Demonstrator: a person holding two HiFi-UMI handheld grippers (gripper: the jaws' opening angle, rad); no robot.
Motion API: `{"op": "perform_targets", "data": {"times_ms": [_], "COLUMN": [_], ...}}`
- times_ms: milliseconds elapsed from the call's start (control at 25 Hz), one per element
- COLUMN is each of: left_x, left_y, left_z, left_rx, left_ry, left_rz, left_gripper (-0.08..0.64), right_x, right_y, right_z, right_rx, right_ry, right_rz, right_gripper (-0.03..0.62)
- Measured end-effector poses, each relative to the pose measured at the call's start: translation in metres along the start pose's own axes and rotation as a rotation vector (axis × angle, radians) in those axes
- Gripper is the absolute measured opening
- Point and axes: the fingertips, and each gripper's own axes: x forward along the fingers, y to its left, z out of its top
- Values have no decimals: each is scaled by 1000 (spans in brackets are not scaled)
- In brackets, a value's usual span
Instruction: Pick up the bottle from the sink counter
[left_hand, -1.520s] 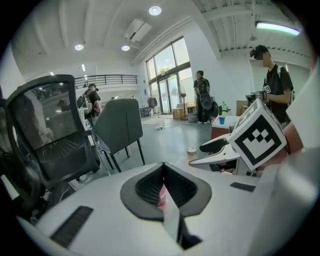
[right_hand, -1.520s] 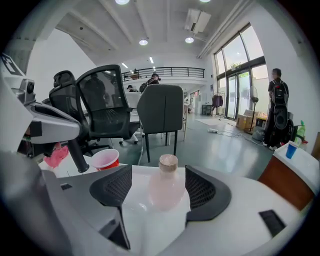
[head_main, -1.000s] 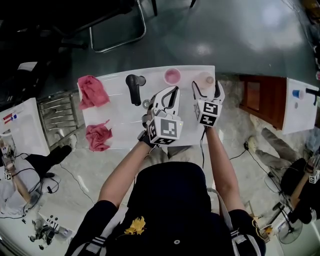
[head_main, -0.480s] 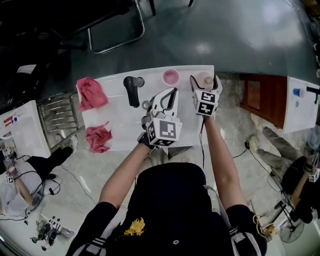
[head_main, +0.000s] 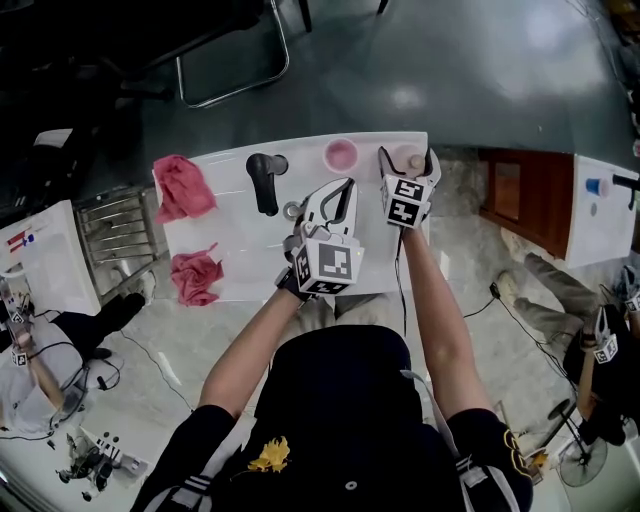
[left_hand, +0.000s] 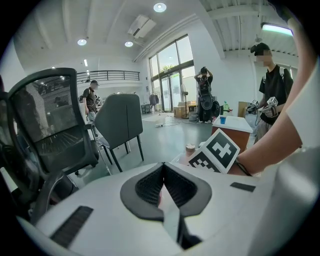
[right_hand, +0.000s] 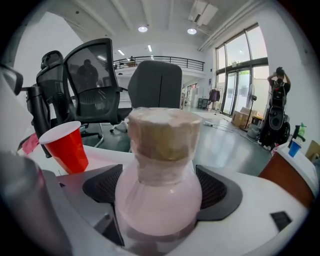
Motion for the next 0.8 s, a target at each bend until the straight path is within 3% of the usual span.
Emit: {"op": "perform_targets", "data": {"times_ms": [200, 800], "left_x": [-2, -11], "left_y": [-6, -15], "left_z": [4, 3], "left_rx": [-4, -11], "left_ry": [-7, -3], "left_rz": [-8, -3], "left_gripper": [18, 18], "right_x": [1, -4], "right_y": [-6, 0], "right_z": [1, 3], "right_rx": [-9, -10], "right_ry": [-12, 10], "right_rz": [-32, -6], "right_gripper": [443, 431]}}
